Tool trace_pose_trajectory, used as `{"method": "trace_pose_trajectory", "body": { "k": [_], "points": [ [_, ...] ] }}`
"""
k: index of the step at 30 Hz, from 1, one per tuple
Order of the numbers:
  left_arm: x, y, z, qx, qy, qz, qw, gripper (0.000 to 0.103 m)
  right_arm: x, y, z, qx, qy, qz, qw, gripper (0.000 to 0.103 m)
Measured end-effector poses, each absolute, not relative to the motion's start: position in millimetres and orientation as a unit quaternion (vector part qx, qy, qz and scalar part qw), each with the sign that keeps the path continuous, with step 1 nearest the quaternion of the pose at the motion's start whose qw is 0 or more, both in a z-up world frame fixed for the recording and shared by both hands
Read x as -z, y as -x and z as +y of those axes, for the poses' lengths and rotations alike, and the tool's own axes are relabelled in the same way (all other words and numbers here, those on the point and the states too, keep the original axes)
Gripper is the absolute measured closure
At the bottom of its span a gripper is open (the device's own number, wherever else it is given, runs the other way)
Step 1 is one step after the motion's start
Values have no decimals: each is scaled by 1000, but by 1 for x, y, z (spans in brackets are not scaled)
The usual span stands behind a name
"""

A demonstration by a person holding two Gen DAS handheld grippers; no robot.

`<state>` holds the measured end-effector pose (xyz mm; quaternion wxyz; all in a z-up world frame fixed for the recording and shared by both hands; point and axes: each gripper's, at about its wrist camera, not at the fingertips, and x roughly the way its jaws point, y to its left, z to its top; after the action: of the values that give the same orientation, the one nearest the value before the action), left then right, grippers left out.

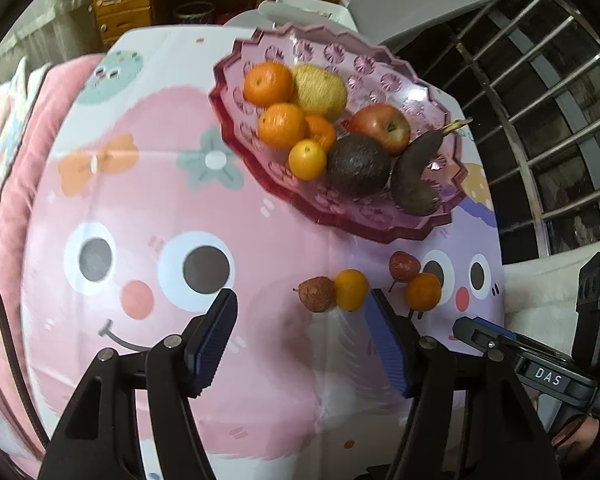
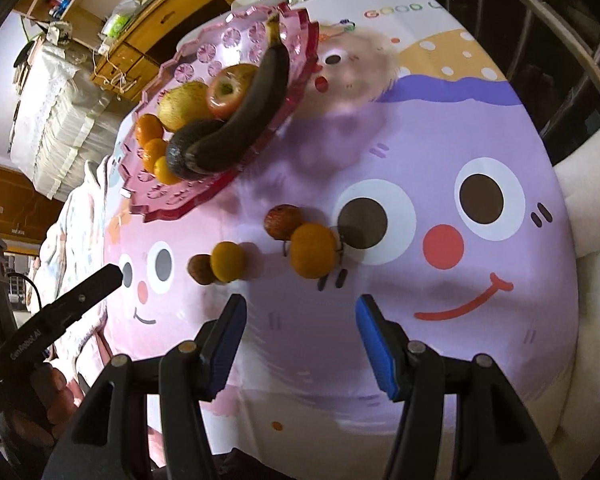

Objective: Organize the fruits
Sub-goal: 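Grasp a brown dried fruit with the left tool while the right tool grasps a mandarin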

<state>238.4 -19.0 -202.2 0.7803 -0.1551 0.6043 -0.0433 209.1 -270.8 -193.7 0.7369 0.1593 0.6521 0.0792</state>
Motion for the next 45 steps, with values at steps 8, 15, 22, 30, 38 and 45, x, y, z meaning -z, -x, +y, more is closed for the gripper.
{"method": "trace_pose_trajectory", "body": {
  "k": [8,15,22,30,38,45],
  "points": [
    [246,-237,-23,24,211,613,761,54,214,-226,-271,-105,-121,669,726,46],
    [266,-239,-32,17,226,614,756,60,229,-235,-268,-128,-102,677,718,58],
    [271,-241,-35,17,232,609,758,71,235,-240,-266,-142,-96,680,712,65],
    [274,-244,-35,25,239,609,756,74,235,-246,-255,-147,-84,678,716,65],
    [278,-243,-31,30,248,608,754,78,236,-248,-248,-145,-73,676,718,67],
    [279,-240,-27,36,254,608,752,79,234,-247,-238,-136,-66,680,717,69]
  ]
}}
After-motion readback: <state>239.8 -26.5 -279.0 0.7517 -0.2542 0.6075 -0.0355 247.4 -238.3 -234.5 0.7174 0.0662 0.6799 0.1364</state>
